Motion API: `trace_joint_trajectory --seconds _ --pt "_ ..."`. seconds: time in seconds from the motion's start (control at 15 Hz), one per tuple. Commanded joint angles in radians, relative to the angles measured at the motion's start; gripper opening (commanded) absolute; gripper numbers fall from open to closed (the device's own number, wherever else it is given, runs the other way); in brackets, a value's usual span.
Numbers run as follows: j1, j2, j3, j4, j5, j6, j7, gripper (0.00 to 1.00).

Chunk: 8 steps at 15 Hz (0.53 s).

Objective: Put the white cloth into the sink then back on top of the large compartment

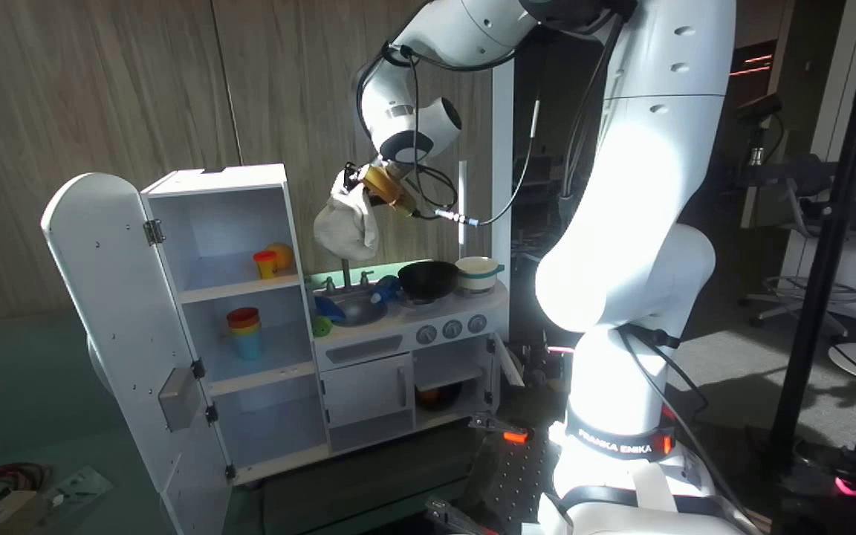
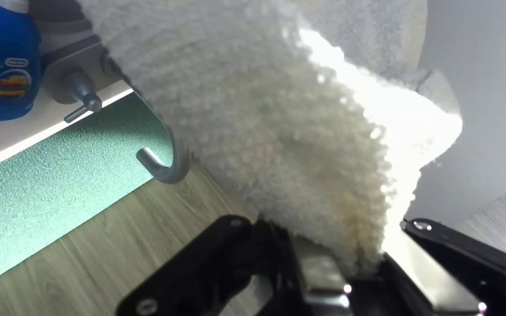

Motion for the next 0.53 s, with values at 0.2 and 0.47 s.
trace_joint_trajectory --seconds 0.2,0.47 --pt "0.065 -0.13 0.096 0.046 0.243 0.281 -0.088 0.06" --pt "0.048 -0.173 0.195 0.14 0.312 0.425 -0.124 0.06"
